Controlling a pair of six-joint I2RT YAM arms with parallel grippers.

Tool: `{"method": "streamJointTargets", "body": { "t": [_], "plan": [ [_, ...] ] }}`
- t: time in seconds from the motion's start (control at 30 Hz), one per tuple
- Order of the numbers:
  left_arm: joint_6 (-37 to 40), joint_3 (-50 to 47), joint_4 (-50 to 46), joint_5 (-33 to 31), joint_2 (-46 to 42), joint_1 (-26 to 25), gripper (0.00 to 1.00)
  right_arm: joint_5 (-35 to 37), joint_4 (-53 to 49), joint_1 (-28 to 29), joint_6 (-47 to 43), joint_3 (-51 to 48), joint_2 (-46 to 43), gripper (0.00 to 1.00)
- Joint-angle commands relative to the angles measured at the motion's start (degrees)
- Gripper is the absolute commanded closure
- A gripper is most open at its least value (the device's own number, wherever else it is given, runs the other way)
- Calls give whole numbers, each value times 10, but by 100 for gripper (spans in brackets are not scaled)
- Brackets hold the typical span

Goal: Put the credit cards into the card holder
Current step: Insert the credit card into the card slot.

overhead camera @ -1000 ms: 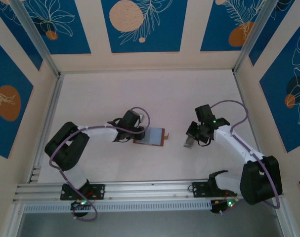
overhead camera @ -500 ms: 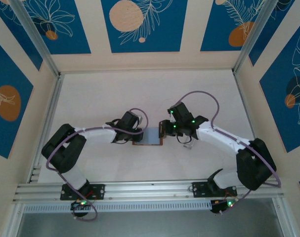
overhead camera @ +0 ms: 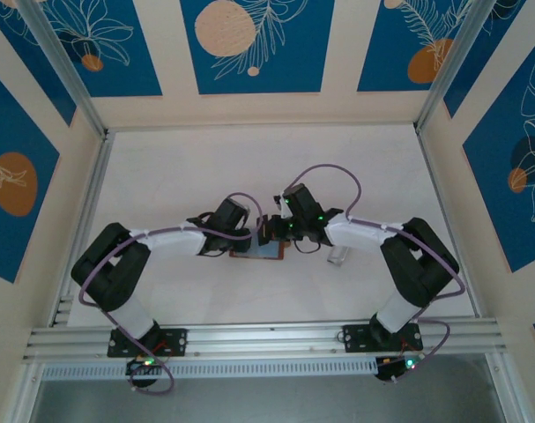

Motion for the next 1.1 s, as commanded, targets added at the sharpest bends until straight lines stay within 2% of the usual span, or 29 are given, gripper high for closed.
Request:
{"method": "streamJointTargets", "body": {
  "t": [0.0, 0.2, 0.43, 0.73, 1.07],
  "plan": [
    [8, 6, -45, -29, -14, 7, 79, 12, 3, 11, -10, 26, 14, 100],
    [16, 9, -63, -63, -21, 7, 80, 26, -5, 16, -6, 25, 30, 100],
    [22, 6, -60, -73, -28, 7, 78, 25, -11, 18, -8, 32, 55, 100],
    [27, 0, -81, -128, -21, 7, 76, 28, -17, 18, -6, 36, 62, 100],
    [17, -29, -64, -127, -12, 7, 77, -16, 29, 14, 5, 37, 48, 100]
  ]
}}
